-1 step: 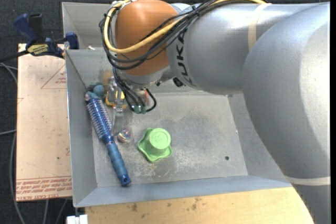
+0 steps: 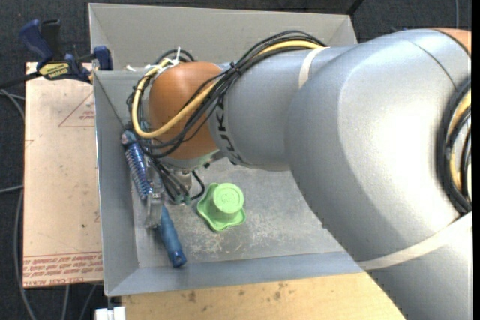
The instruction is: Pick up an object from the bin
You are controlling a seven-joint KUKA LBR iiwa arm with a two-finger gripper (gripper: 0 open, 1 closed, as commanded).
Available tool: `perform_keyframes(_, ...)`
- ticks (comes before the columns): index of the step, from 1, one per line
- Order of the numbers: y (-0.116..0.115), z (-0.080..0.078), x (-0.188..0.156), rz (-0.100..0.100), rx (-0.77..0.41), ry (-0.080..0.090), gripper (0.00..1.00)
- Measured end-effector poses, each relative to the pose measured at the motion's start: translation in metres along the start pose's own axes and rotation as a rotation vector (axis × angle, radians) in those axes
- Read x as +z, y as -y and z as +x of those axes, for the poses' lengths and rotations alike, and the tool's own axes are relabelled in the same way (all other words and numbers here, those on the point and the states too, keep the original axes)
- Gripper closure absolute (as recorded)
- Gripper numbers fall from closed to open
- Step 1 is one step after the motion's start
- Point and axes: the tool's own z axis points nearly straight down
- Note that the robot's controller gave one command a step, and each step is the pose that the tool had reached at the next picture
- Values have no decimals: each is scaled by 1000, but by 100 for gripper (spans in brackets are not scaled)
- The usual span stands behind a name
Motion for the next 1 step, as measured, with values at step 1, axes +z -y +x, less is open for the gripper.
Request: perform_keyframes(1, -3, 10, -30, 2, 108, -8, 0)
